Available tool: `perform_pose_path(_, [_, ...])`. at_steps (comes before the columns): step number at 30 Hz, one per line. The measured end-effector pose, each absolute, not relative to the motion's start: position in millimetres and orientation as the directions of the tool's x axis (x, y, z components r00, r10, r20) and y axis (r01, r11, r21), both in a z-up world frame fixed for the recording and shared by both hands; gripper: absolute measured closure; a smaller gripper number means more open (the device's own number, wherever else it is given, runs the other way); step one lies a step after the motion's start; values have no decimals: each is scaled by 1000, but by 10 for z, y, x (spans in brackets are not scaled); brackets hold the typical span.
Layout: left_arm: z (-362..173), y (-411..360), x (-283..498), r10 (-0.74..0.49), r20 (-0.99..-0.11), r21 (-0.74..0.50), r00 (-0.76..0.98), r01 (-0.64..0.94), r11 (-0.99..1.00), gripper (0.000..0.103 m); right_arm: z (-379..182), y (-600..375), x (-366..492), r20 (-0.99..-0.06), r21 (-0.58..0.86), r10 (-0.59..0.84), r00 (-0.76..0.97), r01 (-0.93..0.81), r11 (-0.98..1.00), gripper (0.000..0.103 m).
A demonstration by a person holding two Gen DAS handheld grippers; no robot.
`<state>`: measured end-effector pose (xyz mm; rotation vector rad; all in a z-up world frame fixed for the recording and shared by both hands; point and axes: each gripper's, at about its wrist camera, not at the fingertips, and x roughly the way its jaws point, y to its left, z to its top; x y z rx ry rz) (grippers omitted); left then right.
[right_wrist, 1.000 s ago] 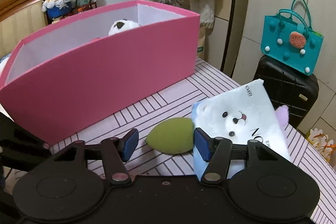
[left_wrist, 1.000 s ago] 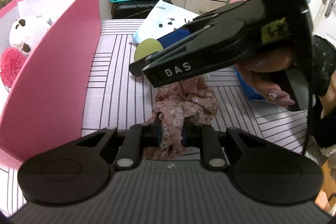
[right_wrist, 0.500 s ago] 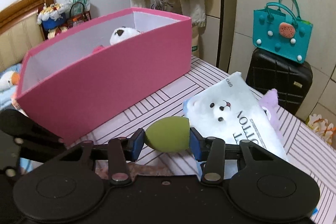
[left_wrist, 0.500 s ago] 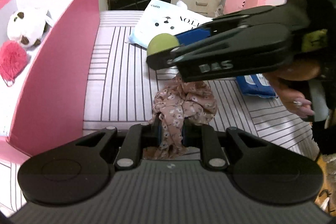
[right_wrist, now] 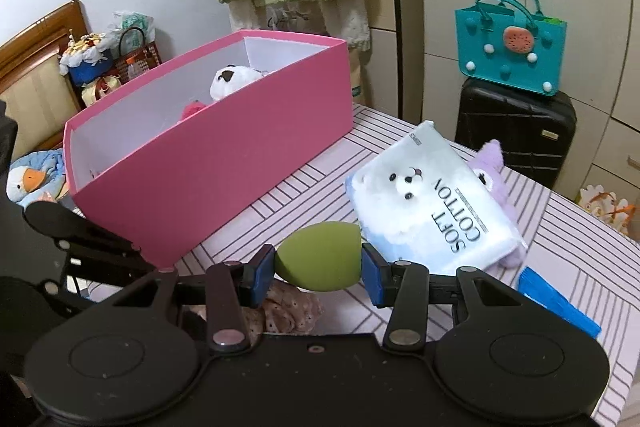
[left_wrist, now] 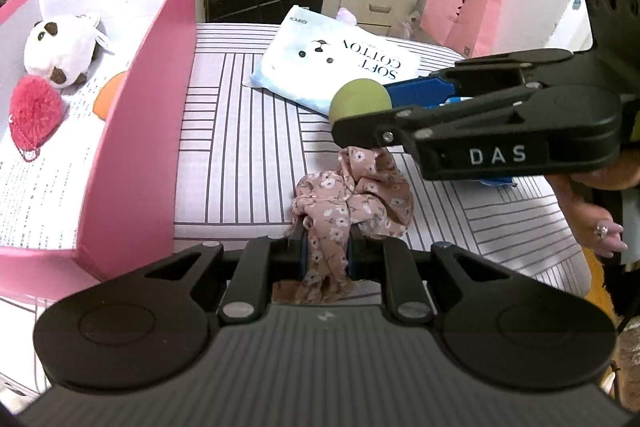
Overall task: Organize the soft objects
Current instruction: 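Lift and carry the scrunchie and green sponge with both grippers over the pink box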
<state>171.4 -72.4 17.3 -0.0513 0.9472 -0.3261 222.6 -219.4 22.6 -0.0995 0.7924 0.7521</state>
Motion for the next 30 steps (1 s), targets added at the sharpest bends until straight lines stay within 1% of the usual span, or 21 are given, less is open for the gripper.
perform_pose_path(7, [253, -704, 1612, -333, -773, -187, 540, 309, 933, 87, 254, -2237, 2038, -700, 148, 520, 490, -612, 777, 51])
perform_pose_path(15, [451, -573, 1487, -361, -766, -170, 532, 373, 912, 87, 305, -2339, 1894, -707, 220, 532, 467, -570, 792, 51])
perform_pose_path(19, [565, -477, 1469, -390, -761, -183, 519, 405, 896, 87, 379, -2323, 1802, -703, 239, 542, 460, -566, 789, 51])
perform_pose_path(21, [630, -429, 1436, -391, -749, -172, 534, 414, 894, 87, 411, -2304, 1754, -703, 233, 544, 457, -575, 784, 51])
perform_pose_path(24, [723, -364, 1355, -370, -725, -124, 582, 417, 900, 87, 470, -2255, 1670, -713, 206, 530, 459, -586, 784, 51])
perform_pose_path(28, [920, -149, 1358, -424, -702, -181, 573, 432, 883, 87, 608, -2219, 1608, -716, 179, 513, 474, -585, 791, 51])
perform_pose_path(30, [1059, -41, 1336, -412, -679, -153, 608, 432, 889, 87, 700, -2199, 1581, -709, 170, 516, 481, -593, 787, 51])
